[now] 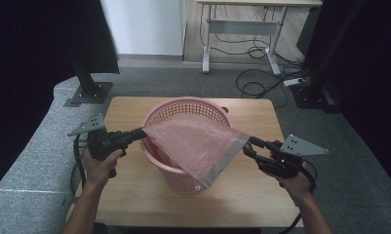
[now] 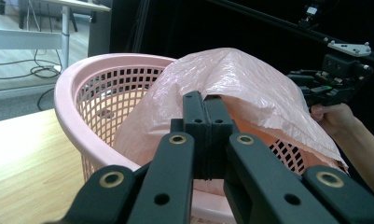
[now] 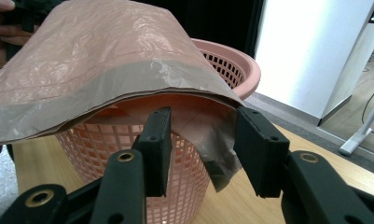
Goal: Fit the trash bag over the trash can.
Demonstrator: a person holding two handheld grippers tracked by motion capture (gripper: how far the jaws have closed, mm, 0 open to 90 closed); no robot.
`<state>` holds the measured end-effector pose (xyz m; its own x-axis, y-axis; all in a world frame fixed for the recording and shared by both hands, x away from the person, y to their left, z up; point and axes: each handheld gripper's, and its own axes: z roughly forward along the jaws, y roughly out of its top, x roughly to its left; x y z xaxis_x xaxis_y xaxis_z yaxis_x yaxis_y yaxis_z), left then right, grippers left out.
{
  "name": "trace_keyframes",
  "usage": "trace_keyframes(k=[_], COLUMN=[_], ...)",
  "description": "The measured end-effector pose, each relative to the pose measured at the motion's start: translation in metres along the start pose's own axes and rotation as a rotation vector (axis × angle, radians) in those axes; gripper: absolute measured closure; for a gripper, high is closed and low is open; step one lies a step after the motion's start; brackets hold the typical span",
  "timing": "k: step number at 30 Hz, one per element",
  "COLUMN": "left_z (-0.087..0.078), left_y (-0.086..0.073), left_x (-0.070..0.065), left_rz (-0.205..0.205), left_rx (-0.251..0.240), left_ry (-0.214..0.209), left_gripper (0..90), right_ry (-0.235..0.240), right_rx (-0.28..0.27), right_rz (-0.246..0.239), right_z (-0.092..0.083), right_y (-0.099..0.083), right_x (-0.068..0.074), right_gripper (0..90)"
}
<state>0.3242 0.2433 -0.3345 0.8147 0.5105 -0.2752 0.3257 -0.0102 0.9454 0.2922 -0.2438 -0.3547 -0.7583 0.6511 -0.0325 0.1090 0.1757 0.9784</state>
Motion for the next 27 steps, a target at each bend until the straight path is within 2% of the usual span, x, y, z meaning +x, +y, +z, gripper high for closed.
trace_keyframes(k=[7, 12, 17, 21, 27], left_z=[0.000, 0.000, -0.002, -0.001, 0.001], left_y=[0.000, 0.001, 0.001, 0.001, 0.001], left_x=[0.000, 0.000, 0.001, 0.002, 0.002], left_rz=[-0.001, 0.000, 0.001, -0.002, -0.004], left_rx=[0.001, 0.004, -0.001, 0.000, 0.003], left_ry=[-0.004, -0.007, -0.012, -0.021, -0.031], left_gripper=[89.4, 89.3, 89.4, 89.4, 89.3], right_ry=[-0.033, -0.032, -0.050, -0.037, -0.025], right_rx=[0.005, 0.006, 0.009, 0.007, 0.020], right_rz=[-0.015, -0.020, -0.028, -0.025, -0.052], right_z=[0.005, 0.007, 0.008, 0.011, 0.022], right_y=[0.003, 0.006, 0.012, 0.016, 0.022], right_x=[-0.001, -0.003, -0.004, -0.006, -0.002], right_gripper=[56.1, 57.8, 58.7, 59.0, 59.5])
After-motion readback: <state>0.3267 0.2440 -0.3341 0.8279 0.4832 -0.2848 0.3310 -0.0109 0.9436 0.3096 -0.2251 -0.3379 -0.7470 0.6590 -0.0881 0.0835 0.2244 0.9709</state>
